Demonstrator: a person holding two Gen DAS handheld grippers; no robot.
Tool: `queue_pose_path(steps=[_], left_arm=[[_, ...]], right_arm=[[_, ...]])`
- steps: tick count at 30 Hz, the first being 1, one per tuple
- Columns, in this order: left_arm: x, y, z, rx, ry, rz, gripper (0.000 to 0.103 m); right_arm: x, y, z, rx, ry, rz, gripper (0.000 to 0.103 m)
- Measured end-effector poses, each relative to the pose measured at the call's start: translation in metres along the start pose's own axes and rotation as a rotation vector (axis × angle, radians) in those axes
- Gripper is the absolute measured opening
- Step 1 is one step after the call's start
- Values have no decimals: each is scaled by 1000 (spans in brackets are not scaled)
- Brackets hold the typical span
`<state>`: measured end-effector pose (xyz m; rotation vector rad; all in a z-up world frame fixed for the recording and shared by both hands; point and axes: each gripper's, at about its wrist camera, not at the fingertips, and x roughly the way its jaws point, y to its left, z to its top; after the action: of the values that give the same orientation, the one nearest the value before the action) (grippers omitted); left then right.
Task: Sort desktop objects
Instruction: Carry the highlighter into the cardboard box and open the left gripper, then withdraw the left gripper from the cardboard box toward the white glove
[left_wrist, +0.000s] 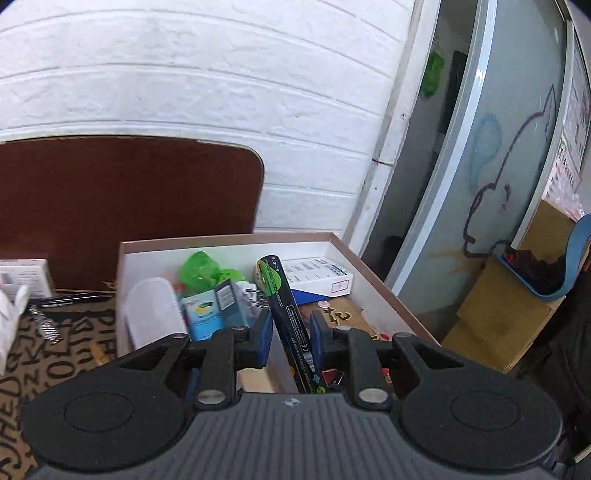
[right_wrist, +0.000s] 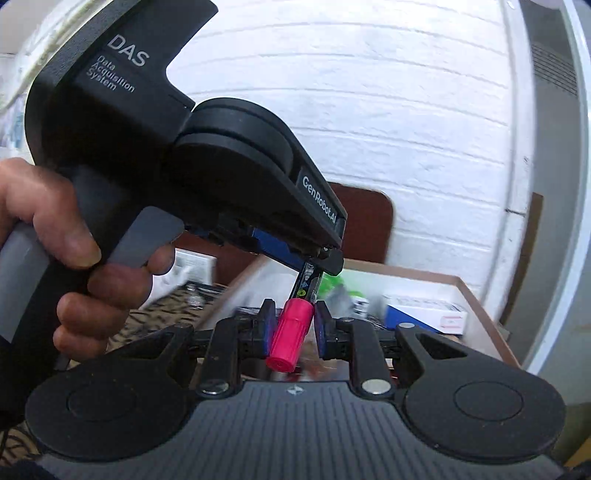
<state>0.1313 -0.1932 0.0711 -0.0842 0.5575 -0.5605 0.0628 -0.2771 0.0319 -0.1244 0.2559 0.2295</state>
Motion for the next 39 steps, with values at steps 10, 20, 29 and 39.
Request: queue_pose_path(steps=[10, 20, 29, 39], left_arm=[[55, 8, 6, -5, 63, -22, 19], [26, 8, -5, 5, -40, -105, 92], [-1, 1, -19, 53, -69, -65, 97], [-33, -5, -29, 82, -76, -3, 97]], right_arm=[[45, -20, -11, 56, 61, -28, 20], [47, -23, -15, 68, 80, -105, 63], [24, -14, -14, 71, 58, -126, 92], [12, 7, -9, 32, 58, -92, 92]])
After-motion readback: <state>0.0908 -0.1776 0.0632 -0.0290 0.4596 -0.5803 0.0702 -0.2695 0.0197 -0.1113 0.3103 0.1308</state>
